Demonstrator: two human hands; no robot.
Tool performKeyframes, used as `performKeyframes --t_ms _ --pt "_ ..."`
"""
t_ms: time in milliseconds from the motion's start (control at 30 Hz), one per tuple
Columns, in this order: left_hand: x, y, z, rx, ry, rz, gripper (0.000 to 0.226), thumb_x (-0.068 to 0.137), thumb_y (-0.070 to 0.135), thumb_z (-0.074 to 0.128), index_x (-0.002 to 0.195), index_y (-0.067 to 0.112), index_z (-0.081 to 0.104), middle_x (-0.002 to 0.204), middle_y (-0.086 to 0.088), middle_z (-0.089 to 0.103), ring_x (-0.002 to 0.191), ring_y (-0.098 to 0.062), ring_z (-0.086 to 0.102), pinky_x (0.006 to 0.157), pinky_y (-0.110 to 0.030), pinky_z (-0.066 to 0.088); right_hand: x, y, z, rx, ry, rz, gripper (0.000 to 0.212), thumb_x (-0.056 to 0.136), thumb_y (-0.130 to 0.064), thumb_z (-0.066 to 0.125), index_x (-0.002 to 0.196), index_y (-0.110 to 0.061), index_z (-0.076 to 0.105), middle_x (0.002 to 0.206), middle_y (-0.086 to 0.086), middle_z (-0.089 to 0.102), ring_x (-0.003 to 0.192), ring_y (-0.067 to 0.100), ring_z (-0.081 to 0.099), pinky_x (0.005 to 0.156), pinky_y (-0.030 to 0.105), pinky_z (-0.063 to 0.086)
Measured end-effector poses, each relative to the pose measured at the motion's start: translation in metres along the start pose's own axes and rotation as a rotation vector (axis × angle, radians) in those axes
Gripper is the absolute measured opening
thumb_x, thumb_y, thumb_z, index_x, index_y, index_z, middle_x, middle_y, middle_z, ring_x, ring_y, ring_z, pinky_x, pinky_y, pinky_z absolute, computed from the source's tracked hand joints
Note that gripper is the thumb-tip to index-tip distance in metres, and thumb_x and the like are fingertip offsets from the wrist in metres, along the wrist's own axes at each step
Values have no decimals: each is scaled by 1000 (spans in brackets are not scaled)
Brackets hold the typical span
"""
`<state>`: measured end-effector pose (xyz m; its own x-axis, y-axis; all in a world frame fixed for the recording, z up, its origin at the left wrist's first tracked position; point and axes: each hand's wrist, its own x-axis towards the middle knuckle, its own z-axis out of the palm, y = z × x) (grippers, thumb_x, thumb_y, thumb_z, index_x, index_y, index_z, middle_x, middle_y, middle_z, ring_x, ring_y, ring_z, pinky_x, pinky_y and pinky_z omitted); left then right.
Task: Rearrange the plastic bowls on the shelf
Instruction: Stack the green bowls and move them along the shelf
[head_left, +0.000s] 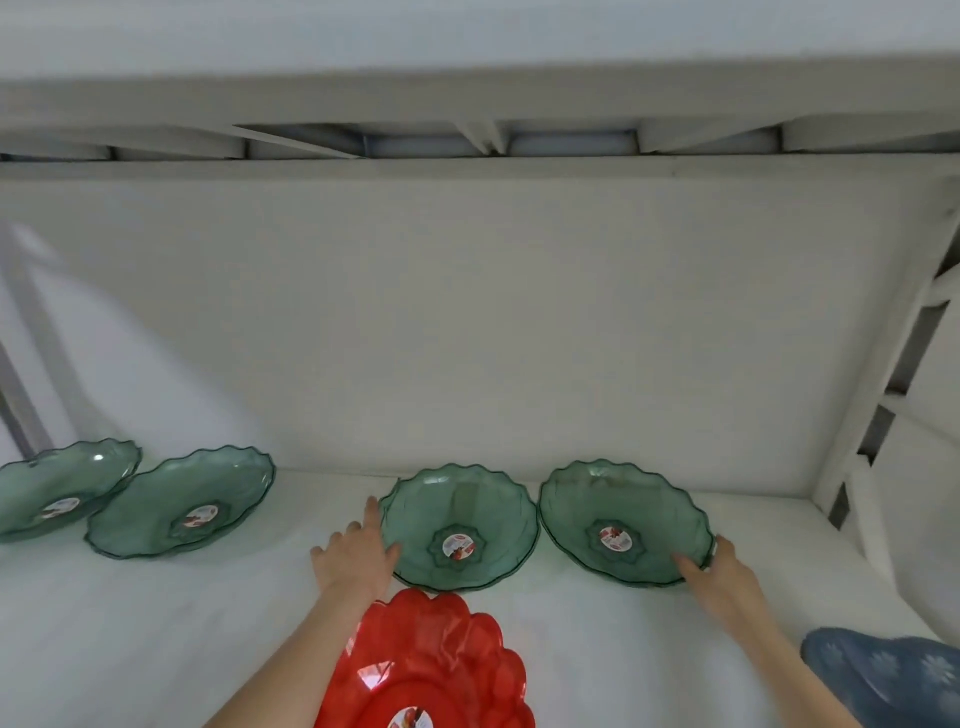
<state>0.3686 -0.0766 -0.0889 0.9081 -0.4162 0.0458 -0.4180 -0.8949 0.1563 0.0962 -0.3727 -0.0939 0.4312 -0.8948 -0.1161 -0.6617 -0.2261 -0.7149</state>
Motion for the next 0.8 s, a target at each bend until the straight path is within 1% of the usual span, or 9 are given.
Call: performKeyframes --t_ms 100,167,200,267,333,400,567,667,800 --pt "9 -2 6 -163 -65 -29 76 93 35 45 151 17 0 122 -11 62 104 -28 63 87 -40 51 5 0 3 107 29 15 45 89 -24 60 122 2 46 102 19 64 76 29 61 59 30 43" --pt "14 -1 10 -326 -96 -79 68 90 19 48 147 8 13 114 -16 65 92 -30 65 77 -36 53 5 0 5 190 31 64 28 89 -17 60 107 3 53 85 19 70 57 22 67 48 26 46" --pt "16 -1 12 -402 -98 -107 58 88 13 48 140 5 24 110 -18 65 87 -29 65 72 -35 52 6 0 6 222 31 89 19 89 -14 59 99 3 56 72 18 72 49 21 66 48 27 50" --pt "17 2 11 -501 -95 -162 30 87 6 46 116 2 41 108 -21 64 87 -32 61 72 -35 48 7 0 9 295 27 137 8 88 -7 55 85 -1 58 54 13 70 46 27 68 62 37 59" --pt "19 4 9 -542 -97 -181 12 86 3 45 98 3 44 109 -23 61 96 -36 59 73 -35 44 8 -1 10 379 35 172 11 86 -2 51 78 -3 59 54 12 70 50 31 70 74 46 59" --pt "20 4 9 -555 -96 -175 8 85 3 44 93 4 46 105 -21 62 98 -37 59 70 -32 41 6 -2 10 432 53 187 15 86 1 47 76 -4 57 60 14 70 51 34 71 76 48 59" --pt "20 3 5 -621 -44 -170 17 84 6 45 98 2 55 99 -18 66 88 -35 61 72 -36 48 -1 -7 4 485 124 188 10 86 0 44 81 -6 52 70 19 71 50 34 70 74 45 57" --pt "11 2 -9 -654 11 -174 22 84 8 47 104 3 54 100 -20 67 90 -37 62 74 -38 50 -10 -10 -8 477 148 191 12 85 -3 44 92 1 53 68 20 72 48 32 70 57 29 53" --pt "-5 -2 -44 -738 82 -214 33 89 7 46 121 -1 50 110 -27 63 100 -43 60 75 -39 44 -27 -21 -30 499 156 168 16 86 -3 43 93 6 55 53 14 70 51 33 71 62 38 51"
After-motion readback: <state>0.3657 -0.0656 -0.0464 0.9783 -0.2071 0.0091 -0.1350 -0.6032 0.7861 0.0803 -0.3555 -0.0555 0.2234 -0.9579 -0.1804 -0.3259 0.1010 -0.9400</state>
